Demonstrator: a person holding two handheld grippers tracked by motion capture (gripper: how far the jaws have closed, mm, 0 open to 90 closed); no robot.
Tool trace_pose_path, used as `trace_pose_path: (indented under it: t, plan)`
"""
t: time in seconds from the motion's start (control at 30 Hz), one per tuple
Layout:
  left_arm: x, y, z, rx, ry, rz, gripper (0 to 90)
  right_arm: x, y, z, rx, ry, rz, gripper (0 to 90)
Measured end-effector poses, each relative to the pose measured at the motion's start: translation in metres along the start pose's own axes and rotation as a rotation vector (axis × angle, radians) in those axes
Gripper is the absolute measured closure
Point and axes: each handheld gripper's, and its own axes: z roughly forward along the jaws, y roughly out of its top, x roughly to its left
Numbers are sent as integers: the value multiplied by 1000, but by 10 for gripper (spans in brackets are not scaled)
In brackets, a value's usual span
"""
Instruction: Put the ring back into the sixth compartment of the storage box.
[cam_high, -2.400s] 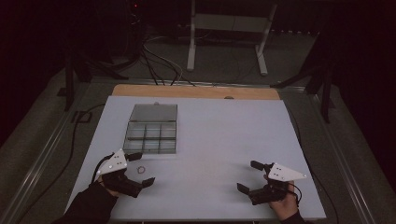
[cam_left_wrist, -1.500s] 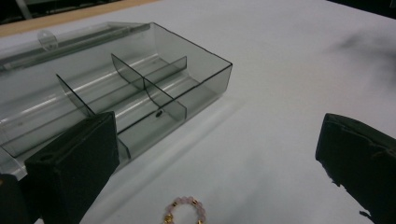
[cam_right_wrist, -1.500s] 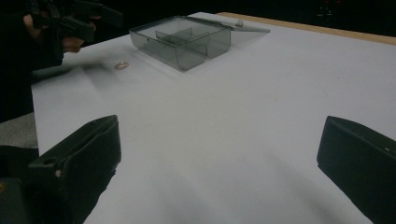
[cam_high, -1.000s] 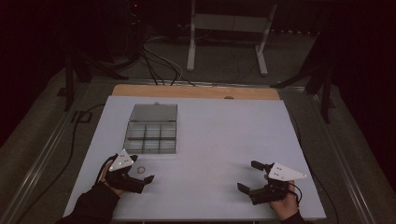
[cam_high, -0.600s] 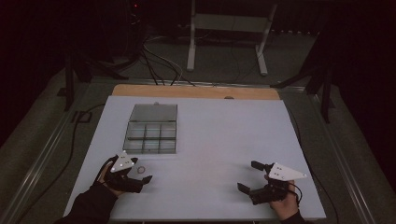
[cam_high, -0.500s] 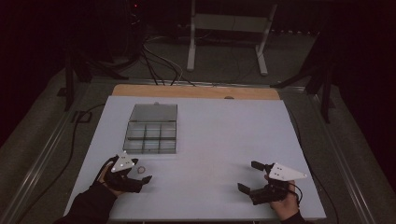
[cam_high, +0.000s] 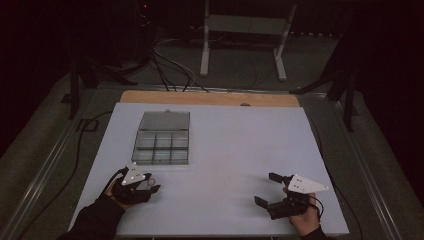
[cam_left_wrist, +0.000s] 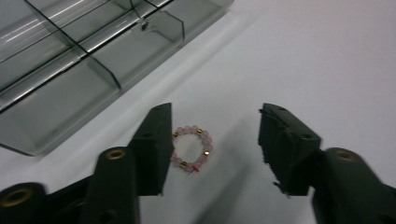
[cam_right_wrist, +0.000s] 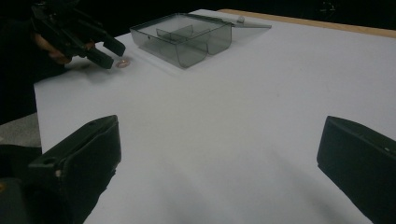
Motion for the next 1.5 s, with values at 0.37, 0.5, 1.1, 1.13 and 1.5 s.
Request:
trace_pose_path:
  t: [0.37, 0.5, 1.1, 1.13, 1.5]
  plan:
    - [-1, -1, 4, 30, 11, 56, 635, 0, 0, 1, 5, 3, 3, 0]
    - [-1, 1, 5, 35, 30, 64, 673, 0, 0, 1, 5, 4, 5, 0]
    - [-1, 6, 10, 112, 19, 29, 831, 0, -1, 2, 12, 6, 1, 0]
    - [-1, 6, 10, 113, 18, 20, 835, 0, 0, 2, 13, 6, 1, 0]
    - [-1, 9, 12, 132, 24, -9, 881, 1, 0, 2, 14, 9, 1, 0]
